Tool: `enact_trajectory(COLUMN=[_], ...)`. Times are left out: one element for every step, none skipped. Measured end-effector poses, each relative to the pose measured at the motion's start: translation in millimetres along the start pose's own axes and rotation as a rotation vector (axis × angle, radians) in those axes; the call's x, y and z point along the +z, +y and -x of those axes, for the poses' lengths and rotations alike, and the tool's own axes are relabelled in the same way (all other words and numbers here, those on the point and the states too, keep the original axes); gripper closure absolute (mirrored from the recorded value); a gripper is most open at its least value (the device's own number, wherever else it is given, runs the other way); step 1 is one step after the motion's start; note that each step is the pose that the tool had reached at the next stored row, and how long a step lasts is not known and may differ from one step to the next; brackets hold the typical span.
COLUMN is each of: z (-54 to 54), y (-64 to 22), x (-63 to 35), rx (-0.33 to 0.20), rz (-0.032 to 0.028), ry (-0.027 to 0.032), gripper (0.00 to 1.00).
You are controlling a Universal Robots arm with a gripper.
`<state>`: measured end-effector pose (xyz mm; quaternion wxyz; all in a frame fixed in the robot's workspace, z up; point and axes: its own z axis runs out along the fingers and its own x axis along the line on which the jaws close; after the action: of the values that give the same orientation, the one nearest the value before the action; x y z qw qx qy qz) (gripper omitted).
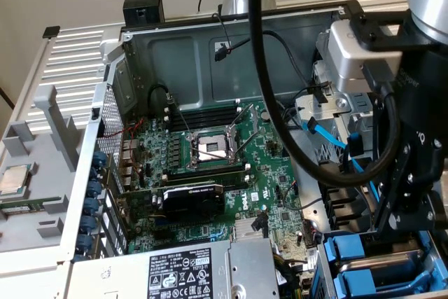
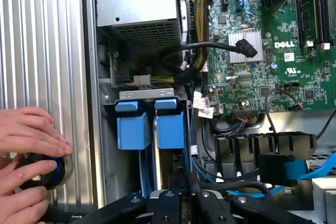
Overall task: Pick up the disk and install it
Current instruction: 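Insert the first disk wire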
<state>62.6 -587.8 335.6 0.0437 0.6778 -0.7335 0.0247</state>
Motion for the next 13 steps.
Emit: enact_trajectory(z=[0.0, 0.0, 0.1, 0.1, 0.1, 0.1, 0.1, 0.1, 0.1, 0.1, 0.1, 0.1, 0.1], y=[0.0, 0.0, 0.0, 0.0, 0.0, 0.0, 0.1, 0.2, 0.5, 0.7, 0.7, 0.8, 0.8], x=[0.2, 0.4, 0.6, 0.8, 0.9, 1.0, 1.1, 1.3, 1.4, 1.9, 1.9, 1.8, 1.7], rx=[0.000, 0.000, 0.000, 0.001, 0.001, 0.001, 0.001, 0.002, 0.002, 0.002, 0.003, 0.003, 0.003], rz=[0.0000, 0.0000, 0.0000, 0.0000, 0.0001, 0.0001, 0.0000, 0.0000, 0.0000, -0.0004, -0.0007, -0.0011, -0.0015], ry=[-0.0001, -0.0001, -0.0001, -0.0002, -0.0001, 0.0000, 0.0000, -0.0001, -0.0004, -0.0012, -0.0011, -0.0010, -0.0008], gripper=[0.83, 0.83, 0.83, 0.83, 0.83, 0.83, 0.83, 0.83, 0.83, 0.83, 0.83, 0.83, 0.83])
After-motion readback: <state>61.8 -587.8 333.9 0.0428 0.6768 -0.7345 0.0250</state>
